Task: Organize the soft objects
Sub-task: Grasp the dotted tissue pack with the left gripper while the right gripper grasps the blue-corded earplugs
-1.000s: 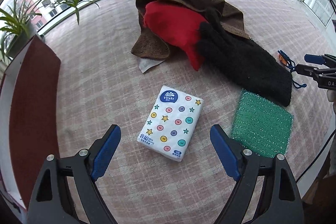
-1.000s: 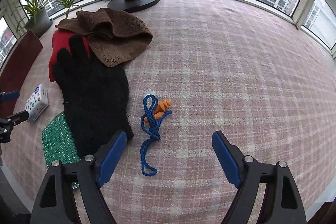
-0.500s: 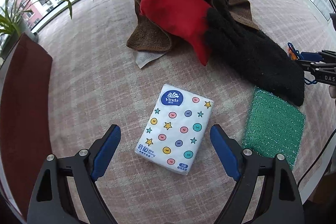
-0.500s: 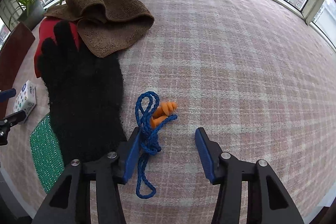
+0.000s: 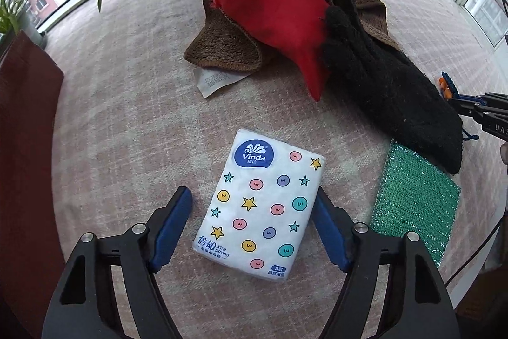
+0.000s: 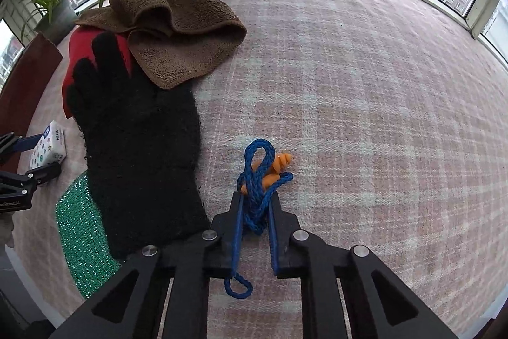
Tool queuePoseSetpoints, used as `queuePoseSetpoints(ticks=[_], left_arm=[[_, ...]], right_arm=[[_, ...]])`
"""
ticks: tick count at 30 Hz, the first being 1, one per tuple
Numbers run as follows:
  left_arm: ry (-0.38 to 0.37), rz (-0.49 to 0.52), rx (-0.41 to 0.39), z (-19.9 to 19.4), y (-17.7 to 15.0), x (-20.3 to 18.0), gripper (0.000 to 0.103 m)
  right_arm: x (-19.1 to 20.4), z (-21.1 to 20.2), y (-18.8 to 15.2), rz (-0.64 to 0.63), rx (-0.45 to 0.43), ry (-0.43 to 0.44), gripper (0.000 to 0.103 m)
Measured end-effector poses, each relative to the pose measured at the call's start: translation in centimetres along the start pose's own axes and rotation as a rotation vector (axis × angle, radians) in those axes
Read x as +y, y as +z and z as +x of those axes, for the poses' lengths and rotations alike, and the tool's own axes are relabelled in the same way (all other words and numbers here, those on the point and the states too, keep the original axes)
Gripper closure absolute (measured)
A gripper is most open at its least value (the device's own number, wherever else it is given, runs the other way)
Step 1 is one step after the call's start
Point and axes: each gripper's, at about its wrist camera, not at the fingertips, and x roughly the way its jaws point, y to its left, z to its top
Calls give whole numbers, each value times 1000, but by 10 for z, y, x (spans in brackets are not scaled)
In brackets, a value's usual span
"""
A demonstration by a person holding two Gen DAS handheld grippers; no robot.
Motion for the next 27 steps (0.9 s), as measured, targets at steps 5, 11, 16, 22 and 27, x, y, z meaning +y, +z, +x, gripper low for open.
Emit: queuePoseSetpoints(ticks=[5, 11, 16, 22, 27], left_arm=[[-19, -25, -13, -1, 2, 3, 49], [-24, -49, -34, -10, 1, 13, 49], [-22, -45, -67, -24, -7, 16, 49], [-24, -24, -117, -46, -7, 18, 49], [-35, -33, -166, -73, -13, 24, 49]], right_arm=[[0, 2, 3, 15, 3, 10, 92], [-3, -5, 3, 33, -17, 3, 94], [-9, -18, -1, 53, -39, 1, 94], [-10, -45, -1, 60, -88, 11, 94], [-1, -75, 3, 49, -143, 13, 94]])
